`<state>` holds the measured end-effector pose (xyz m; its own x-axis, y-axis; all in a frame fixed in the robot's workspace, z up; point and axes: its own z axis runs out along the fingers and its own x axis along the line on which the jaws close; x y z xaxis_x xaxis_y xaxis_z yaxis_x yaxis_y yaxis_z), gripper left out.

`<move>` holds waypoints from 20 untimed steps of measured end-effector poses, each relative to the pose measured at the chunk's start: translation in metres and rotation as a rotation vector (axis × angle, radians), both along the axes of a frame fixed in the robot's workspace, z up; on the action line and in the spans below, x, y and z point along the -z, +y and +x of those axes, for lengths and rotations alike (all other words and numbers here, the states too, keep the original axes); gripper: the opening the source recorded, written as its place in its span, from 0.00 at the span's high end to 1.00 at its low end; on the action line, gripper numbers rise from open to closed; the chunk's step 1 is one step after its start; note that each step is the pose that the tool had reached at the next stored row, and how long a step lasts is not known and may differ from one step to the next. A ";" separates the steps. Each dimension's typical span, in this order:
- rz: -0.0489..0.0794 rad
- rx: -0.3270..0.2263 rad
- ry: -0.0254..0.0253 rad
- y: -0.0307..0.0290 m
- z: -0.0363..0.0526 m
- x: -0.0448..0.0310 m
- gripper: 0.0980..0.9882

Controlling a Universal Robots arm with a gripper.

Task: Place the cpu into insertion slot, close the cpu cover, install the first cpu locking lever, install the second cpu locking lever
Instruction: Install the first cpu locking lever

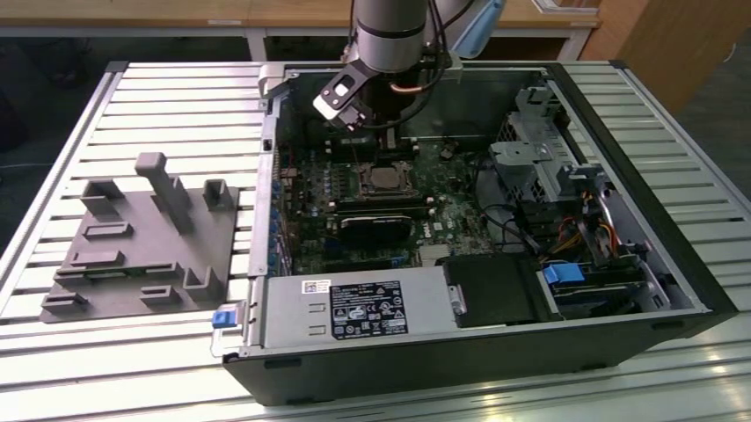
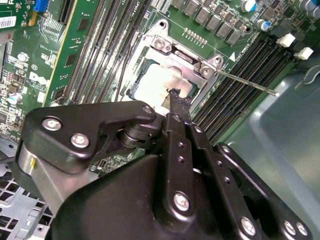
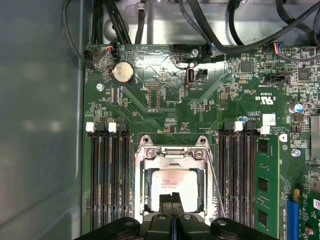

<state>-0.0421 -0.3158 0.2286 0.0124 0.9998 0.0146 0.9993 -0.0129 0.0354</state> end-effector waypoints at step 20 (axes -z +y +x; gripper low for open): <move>0.000 0.000 0.0006 0.0001 0.0000 -0.0301 0.99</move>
<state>-0.0421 -0.3158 0.2587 0.0124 0.9998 0.0149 0.9993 -0.0129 0.0348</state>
